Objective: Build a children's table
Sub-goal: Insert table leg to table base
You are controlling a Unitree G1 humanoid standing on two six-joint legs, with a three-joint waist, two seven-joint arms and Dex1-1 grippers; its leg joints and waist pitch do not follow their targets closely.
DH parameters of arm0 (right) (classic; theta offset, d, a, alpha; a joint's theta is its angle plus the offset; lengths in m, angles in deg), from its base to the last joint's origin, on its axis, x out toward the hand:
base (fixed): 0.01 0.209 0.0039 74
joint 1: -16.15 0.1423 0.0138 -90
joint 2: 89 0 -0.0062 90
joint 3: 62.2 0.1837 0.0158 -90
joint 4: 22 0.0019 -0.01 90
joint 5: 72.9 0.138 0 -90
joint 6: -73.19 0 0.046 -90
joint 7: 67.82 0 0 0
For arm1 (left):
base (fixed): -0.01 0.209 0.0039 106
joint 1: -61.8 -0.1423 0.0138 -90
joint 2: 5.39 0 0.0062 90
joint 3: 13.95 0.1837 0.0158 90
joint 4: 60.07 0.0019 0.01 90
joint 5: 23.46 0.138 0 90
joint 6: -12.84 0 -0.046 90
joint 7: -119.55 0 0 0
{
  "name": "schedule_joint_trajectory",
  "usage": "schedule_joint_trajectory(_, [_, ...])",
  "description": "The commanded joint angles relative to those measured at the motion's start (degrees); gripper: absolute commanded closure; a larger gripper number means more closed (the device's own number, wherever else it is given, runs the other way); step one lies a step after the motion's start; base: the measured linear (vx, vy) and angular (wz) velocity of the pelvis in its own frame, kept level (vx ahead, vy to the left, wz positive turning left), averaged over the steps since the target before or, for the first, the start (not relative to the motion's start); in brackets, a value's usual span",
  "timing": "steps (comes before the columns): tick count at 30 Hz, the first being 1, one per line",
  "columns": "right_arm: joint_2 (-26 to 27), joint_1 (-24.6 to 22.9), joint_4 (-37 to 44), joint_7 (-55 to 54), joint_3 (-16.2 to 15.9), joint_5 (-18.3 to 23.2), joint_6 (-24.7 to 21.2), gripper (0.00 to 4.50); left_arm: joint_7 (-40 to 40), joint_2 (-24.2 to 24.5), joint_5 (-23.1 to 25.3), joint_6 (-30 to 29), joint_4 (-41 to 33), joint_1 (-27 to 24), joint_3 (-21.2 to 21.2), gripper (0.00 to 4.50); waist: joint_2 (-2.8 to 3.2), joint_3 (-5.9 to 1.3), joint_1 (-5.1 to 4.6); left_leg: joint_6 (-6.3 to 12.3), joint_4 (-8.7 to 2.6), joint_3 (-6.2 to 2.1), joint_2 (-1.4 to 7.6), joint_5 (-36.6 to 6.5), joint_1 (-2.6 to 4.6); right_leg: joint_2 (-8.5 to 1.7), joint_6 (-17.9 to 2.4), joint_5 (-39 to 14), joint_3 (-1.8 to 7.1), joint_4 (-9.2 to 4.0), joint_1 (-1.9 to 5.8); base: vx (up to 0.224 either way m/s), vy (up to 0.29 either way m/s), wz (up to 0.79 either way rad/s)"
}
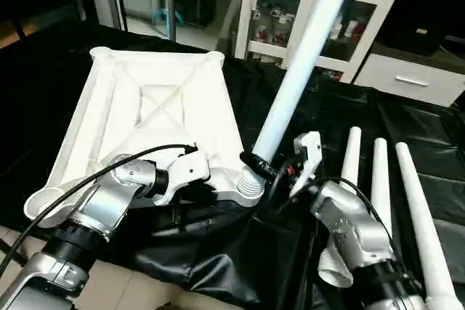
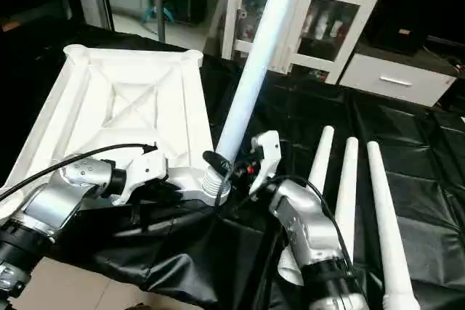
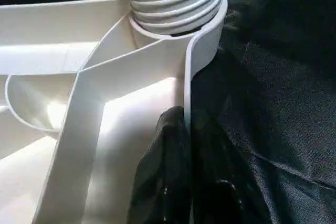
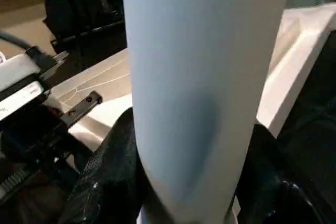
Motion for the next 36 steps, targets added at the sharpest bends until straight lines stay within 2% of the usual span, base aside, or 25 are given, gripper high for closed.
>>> schedule_joint_trajectory(1, [-1.25, -2.42, -3.28, 0.08, -1.03, -3.37, -0.48, 2.64, 3.09, -0.79, 0.63, -0.64, 2.53, -0.15, -0.14, 4.50, 0.59, -1.68, -0.15, -2.46, -5.30, -1.93, 3.47, -24.56, 0.87, -5.41, -5.44, -25.64, 3.29, -6.10, 0.31, 0.000, 0.000, 0.00])
schedule_joint_trajectory(5, [-1.50, -3.29, -4.22, 0.34, -1.51, -4.19, 1.56, 2.64, 3.31, -0.85, 0.74, -0.50, 2.81, -0.01, -0.24, 4.50, 0.47, -1.71, -0.16, -2.37, -5.46, -2.09, 3.53, -24.95, 0.82, -5.44, -4.92, -26.96, 3.24, -6.28, 0.35, 0.000, 0.000, 0.00])
schedule_joint_trajectory(6, [-1.62, -3.58, -4.43, 0.47, -1.74, -4.23, 1.95, 2.64, 3.35, -0.86, 0.78, -0.48, 2.86, -0.02, -0.31, 4.50, 0.56, -1.76, -0.10, -2.31, -5.46, -2.01, 3.53, -24.97, 1.03, -5.44, -5.06, -26.55, 3.23, -6.37, 0.27, 0.000, 0.000, 0.00])
schedule_joint_trajectory(9, [-1.98, -3.79, -5.19, 0.41, -2.40, -5.08, 2.34, 2.64, 3.35, -0.82, 0.85, -0.37, 2.97, -0.09, -0.37, 4.50, 0.51, -1.80, -0.14, -1.98, -5.71, -1.98, 3.55, -23.58, 0.80, -5.21, -5.75, -23.28, 3.19, -6.15, 0.54, 0.000, 0.000, 0.00])
schedule_joint_trajectory(11, [-2.26, -3.74, -5.82, 0.22, -3.03, -6.10, 2.51, 2.64, 3.32, -0.77, 0.89, -0.32, 3.00, -0.14, -0.38, 4.50, 0.53, -1.73, -0.15, -2.00, -5.68, -1.92, 3.51, -23.83, 0.86, -5.24, -5.86, -23.44, 3.24, -6.21, 0.45, 0.000, 0.000, 0.00])
schedule_joint_trajectory(14, [-3.09, -3.15, -7.48, -0.43, -4.86, -8.65, 1.78, 2.64, 3.15, -0.71, 0.88, -0.37, 2.96, -0.24, -0.37, 4.50, 0.42, -1.55, -0.20, -2.10, -5.75, -2.03, 3.43, -25.23, 0.95, -5.40, -4.80, -27.43, 3.24, -6.63, 0.38, 0.000, 0.000, 0.00])
schedule_joint_trajectory(16, [-3.23, -2.86, -8.12, -0.50, -5.21, -9.05, 1.43, 2.64, 3.05, -0.70, 0.89, -0.42, 2.89, -0.32, -0.36, 4.50, 0.55, -1.23, -0.37, -2.34, -5.80, -2.23, 3.40, -27.71, 1.30, -5.63, -3.68, -32.34, 3.21, -7.29, 0.07, 0.000, 0.000, 0.00])
schedule_joint_trajectory(17, [-3.46, -2.46, -8.76, -0.59, -5.67, -9.69, 1.27, 2.64, 2.95, -0.68, 0.86, -0.54, 2.73, -0.43, -0.34, 4.50, 0.33, -1.19, -0.46, -2.50, -5.79, -2.45, 3.33, -29.33, 1.58, -5.79, -2.56, -36.03, 3.06, -7.70, 0.04, 0.000, 0.000, 0.00])
schedule_joint_trajectory(18, [-3.58, -2.21, -9.06, -0.51, -5.90, -9.87, 0.91, 2.64, 2.87, -0.66, 0.84, -0.60, 2.62, -0.50, -0.33, 4.50, 0.41, -1.10, -0.64, -2.66, -5.96, -2.72, 3.38, -30.52, 1.67, -5.85, -2.14, -37.87, 3.03, -7.90, 0.00, 0.000, 0.000, 0.00])
schedule_joint_trajectory(20, [-3.94, -1.61, -9.62, -0.72, -6.54, -10.49, -0.05, 2.64, 2.76, -0.64, 0.83, -0.66, 2.53, -0.56, -0.30, 4.50, 0.56, -1.18, -0.71, -2.73, -6.05, -2.90, 3.47, -31.56, 1.93, -5.87, -2.12, -38.03, 3.03, -8.08, -0.14, 0.000, 0.000, 0.00])
schedule_joint_trajectory(24, [-4.08, -0.80, -10.04, -0.64, -6.80, -10.46, -1.64, 2.64, 2.69, -0.62, 0.83, -0.63, 2.66, -0.49, -0.29, 4.50, 0.58, -1.20, -1.33, -3.09, -6.60, -3.17, 3.56, -33.48, 1.72, -5.51, -3.10, -34.56, 2.75, -7.89, 0.18, 0.000, 0.000, 0.00])
schedule_joint_trajectory(26, [-4.02, -0.24, -10.64, -0.97, -6.50, -10.42, -2.64, 2.64, 2.67, -0.62, 0.86, -0.60, 2.69, -0.49, -0.32, 4.50, 0.54, -1.16, -1.41, -3.13, -6.52, -3.15, 3.48, -34.85, 2.03, -5.60, -2.97, -35.69, 2.77, -8.15, -0.06, 0.000, 0.000, 0.00])
schedule_joint_trajectory(29, [-4.31, 0.50, -12.64, -1.61, -6.88, -11.39, -2.22, 2.64, 2.67, -0.63, 1.00, -0.47, 2.85, -0.47, -0.45, 4.50, 0.58, -1.11, -1.56, -3.14, -6.60, -3.38, 3.49, -35.14, 1.90, -5.85, -2.50, -37.24, 2.57, -8.43, 0.11, 0.000, 0.000, 0.00])
schedule_joint_trajectory(36, [-4.52, -0.20, -12.72, -2.60, -7.73, -12.95, -0.68, 2.64, 3.02, -0.59, 1.04, 0.10, 2.66, -0.69, -0.58, 4.50, 0.68, -0.68, -1.87, -3.44, -6.78, -3.85, 3.43, -40.10, 2.64, -5.88, -1.30, -41.26, 1.95, -9.48, -0.21, 0.000, 0.000, 0.00])
